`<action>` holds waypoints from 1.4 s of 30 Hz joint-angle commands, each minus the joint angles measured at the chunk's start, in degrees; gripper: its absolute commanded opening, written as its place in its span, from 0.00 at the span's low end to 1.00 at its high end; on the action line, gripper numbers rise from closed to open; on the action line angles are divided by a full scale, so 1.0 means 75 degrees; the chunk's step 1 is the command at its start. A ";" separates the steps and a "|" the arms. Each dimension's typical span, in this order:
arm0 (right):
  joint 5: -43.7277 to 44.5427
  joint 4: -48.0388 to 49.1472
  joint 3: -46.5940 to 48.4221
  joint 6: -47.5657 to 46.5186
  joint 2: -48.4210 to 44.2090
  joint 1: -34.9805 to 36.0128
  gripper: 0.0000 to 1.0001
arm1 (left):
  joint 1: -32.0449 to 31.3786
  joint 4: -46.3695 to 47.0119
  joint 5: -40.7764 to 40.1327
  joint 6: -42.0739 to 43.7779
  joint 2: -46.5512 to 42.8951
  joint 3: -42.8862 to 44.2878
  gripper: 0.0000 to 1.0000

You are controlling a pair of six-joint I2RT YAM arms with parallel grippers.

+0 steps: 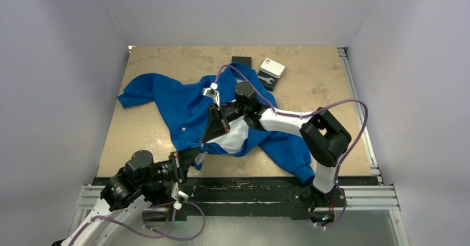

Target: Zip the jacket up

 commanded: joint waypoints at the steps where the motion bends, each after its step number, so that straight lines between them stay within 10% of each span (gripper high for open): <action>1: 0.0853 -0.2049 0.0590 -0.1750 -0.0450 -0.0047 0.00 | -0.0002 0.0190 0.0366 0.0042 -0.0042 0.0158 0.00; 25: 0.7352 -0.4901 0.0458 -0.2652 -0.1796 0.0907 0.00 | -0.0002 0.0223 0.0677 -0.0401 0.0131 0.0304 0.00; 33: 0.7311 -0.4925 0.0558 -0.2964 -0.2044 0.1137 0.00 | -0.0003 0.0139 0.0496 -0.0990 0.0131 0.0346 0.00; 37: 0.6787 -0.5033 0.0601 -0.3062 -0.2143 0.1171 0.00 | -0.0005 0.0473 0.0115 -0.1812 0.0055 0.0156 0.33; 42: 0.6485 -0.5098 0.0549 -0.3057 -0.2278 0.1187 0.00 | -0.0004 0.0694 -0.0147 -0.2360 0.0178 0.0094 0.41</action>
